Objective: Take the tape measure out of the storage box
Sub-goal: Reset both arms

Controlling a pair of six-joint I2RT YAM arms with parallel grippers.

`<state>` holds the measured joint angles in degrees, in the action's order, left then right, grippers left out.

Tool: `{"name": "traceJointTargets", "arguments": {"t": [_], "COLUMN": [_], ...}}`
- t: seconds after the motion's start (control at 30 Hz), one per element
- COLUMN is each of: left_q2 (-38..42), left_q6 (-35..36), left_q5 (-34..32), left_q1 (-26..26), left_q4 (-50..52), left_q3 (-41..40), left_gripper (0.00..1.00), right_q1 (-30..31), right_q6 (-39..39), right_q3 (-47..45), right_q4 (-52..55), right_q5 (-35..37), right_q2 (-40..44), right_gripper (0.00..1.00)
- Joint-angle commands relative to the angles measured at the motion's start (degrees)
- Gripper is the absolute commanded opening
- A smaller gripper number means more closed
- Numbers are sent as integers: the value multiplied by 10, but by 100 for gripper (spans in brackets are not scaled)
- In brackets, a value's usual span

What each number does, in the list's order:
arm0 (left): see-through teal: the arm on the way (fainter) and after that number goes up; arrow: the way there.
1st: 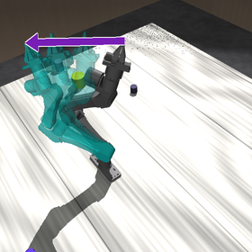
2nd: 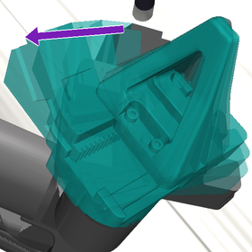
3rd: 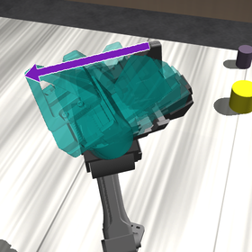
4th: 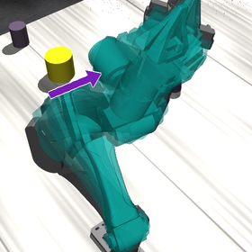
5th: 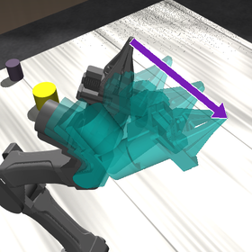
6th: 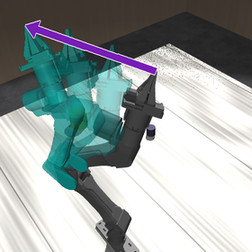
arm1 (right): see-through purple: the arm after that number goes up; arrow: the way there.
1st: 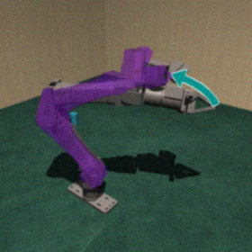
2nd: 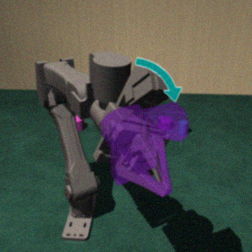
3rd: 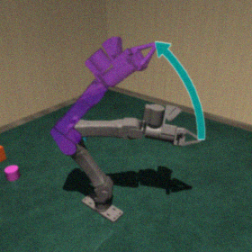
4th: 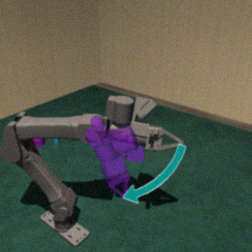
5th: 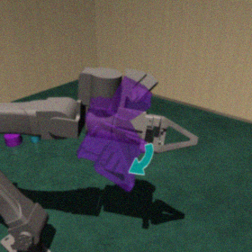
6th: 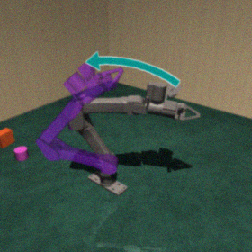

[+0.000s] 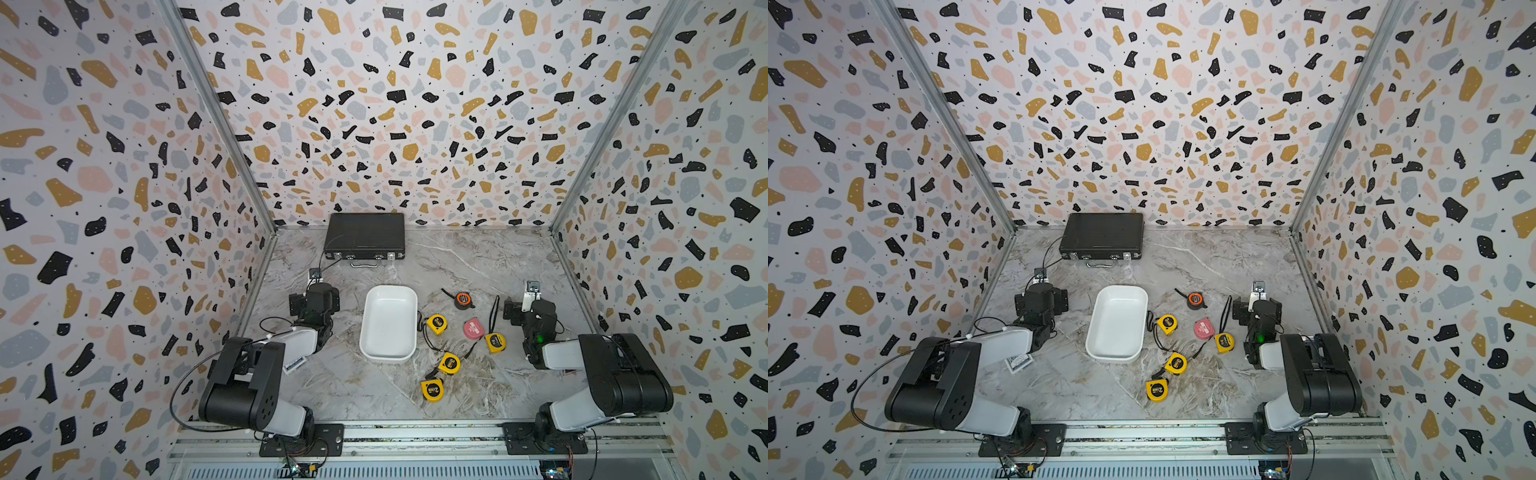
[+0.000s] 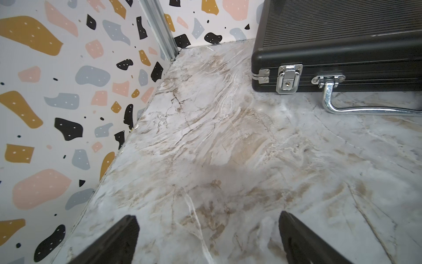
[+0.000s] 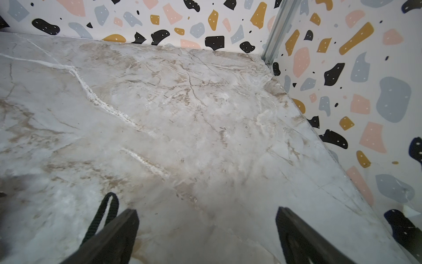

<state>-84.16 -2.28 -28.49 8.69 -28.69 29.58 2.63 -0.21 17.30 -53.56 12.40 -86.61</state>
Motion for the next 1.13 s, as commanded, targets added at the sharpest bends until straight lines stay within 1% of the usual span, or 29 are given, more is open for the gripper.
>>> {"name": "traceJointTargets", "arguments": {"t": [0.0, 0.03, 0.1, 0.13, 0.2, 0.23, 0.83, 0.93, 1.03, 1.1], "left_q2": [5, 3, 2, 4, 8, 11, 8, 12, 17, 16], "left_q6": [-6, -15, -17, -11, 15, 16, 8, 7, 9, 9], "left_q5": [-27, -45, -49, -31, 28, 34, 10, 21, 66, 64], "left_q1": [-3, -3, -2, -2, -2, -2, -3, -4, -18, -18], "left_q4": [-10, -3, 6, 1, -14, -13, -11, -30, -26, -27], "left_q3": [5, 10, 14, 11, 2, 0, 3, -9, -11, -10], "left_gripper": [100, 100, 100, 100, 100, 100, 100, 100, 100, 100], "right_q1": [1, 2, 1, 1, 2, 2, 1, 2, 1, 2], "right_q6": [-7, -8, -7, -7, -7, -7, -8, -8, -7, -8], "right_q3": [7, 7, 7, 7, 7, 7, 7, 7, 8, 7], "right_q4": [-2, -2, -2, -2, -2, -2, -2, -2, -2, -2], "right_q5": [14, 15, 14, 15, 14, 14, 15, 15, 15, 14], "right_q2": [3, 3, 3, 3, 2, 3, 3, 3, 3, 2], "right_gripper": [99, 99, 99, 99, 99, 99, 99, 99, 99, 99]}}
